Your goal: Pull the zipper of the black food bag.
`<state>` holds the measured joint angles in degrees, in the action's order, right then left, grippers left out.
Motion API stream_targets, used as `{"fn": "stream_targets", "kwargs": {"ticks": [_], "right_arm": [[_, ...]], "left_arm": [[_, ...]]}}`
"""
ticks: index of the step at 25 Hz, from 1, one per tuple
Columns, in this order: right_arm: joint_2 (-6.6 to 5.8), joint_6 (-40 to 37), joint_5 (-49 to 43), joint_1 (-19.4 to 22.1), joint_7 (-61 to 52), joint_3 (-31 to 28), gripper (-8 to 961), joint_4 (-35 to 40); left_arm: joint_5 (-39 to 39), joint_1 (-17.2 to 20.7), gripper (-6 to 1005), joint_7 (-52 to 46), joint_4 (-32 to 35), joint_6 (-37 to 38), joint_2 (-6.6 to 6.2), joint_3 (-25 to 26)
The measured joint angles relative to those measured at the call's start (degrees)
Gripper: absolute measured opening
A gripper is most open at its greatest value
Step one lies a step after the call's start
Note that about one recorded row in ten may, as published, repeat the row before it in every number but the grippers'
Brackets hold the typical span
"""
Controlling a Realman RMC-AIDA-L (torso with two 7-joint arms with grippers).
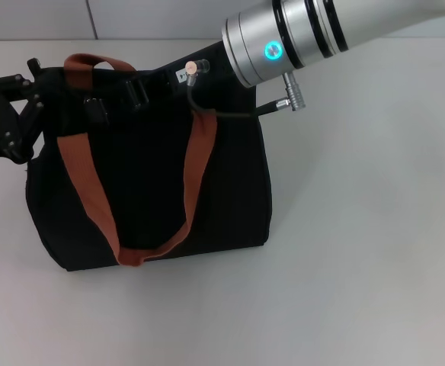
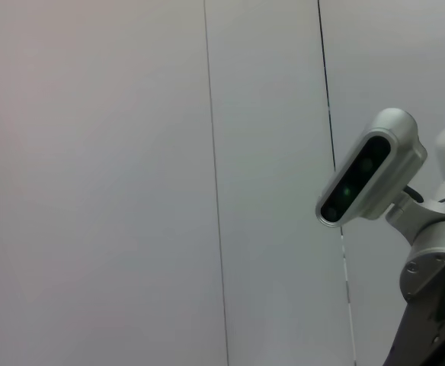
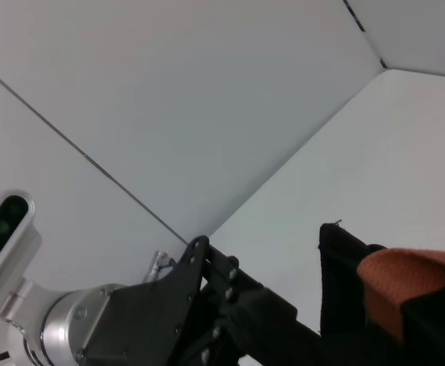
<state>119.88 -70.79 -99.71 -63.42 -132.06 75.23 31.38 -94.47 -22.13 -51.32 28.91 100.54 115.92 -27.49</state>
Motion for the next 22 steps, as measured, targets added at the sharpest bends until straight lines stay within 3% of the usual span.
{"fn": "stream_targets", "kwargs": {"ticks": [8, 13, 19, 22], "right_arm": [[0.0, 0.1, -0.2, 0.3, 2.8, 0.0, 156, 0.3], [0.0, 1.1, -0.2, 0.8, 2.9, 0.6, -3, 0.9], [-0.14, 3.6, -0.8, 3.9, -1.0, 4.7, -1, 6.4], [-0.25, 4.4, -6.2, 9.0, -7.9, 5.9, -1, 15.3]], "left_arm": [[0.1, 0.3, 49, 0.0, 0.0, 0.7, -0.06, 0.2], [0.1, 0.6, 50, 0.0, 0.0, 0.9, -0.22, 0.2], [0.4, 1.0, 52, 0.0, 0.0, 1.0, -0.37, 0.8], [0.5, 1.1, 53, 0.0, 0.0, 1.0, -0.45, 1.7]]}}
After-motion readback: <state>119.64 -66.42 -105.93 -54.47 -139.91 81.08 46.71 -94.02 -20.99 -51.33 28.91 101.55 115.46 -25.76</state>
